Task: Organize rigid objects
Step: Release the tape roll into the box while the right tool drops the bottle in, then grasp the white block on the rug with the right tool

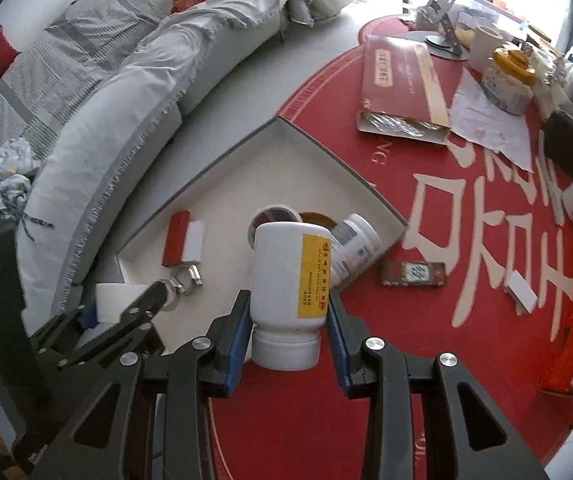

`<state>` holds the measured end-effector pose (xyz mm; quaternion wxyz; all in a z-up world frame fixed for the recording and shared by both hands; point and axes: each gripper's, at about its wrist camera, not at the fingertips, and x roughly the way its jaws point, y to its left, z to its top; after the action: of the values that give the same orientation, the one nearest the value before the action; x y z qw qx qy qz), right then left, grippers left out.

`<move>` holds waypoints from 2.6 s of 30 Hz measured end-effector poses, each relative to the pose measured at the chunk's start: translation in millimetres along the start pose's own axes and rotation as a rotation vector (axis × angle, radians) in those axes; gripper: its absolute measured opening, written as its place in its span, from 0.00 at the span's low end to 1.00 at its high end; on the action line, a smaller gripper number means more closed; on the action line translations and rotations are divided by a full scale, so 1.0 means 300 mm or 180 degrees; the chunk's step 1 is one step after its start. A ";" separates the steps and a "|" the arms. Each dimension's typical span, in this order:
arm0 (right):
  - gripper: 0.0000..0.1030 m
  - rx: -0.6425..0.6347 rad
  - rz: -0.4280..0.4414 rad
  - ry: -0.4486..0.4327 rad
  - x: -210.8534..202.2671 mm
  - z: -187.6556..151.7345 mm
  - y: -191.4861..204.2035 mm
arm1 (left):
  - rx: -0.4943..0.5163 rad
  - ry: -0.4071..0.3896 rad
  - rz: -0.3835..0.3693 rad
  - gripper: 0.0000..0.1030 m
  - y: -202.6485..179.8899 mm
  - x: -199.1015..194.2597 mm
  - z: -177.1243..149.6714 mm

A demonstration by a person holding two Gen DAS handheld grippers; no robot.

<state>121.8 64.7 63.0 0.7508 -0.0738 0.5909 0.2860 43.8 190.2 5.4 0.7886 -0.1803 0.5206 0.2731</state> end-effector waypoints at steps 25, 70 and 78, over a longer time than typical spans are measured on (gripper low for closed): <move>0.37 -0.0250 0.0132 0.0161 0.225 0.134 0.116 | 0.0036 0.0235 0.0145 0.50 0.000 0.179 0.046; 0.70 0.0115 -0.0807 0.0046 0.323 -0.006 -0.321 | 0.0382 0.0384 -0.0001 1.00 -0.148 0.116 -0.075; 0.70 -0.0248 -0.0148 0.0380 0.195 -0.259 -0.305 | 0.0546 0.0353 -0.0083 1.00 -0.199 0.061 -0.138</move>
<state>111.6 -25.7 -34.9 0.7172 -0.1338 0.6211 0.2863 56.4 124.1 -27.8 0.7746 -0.1338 0.5825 0.2069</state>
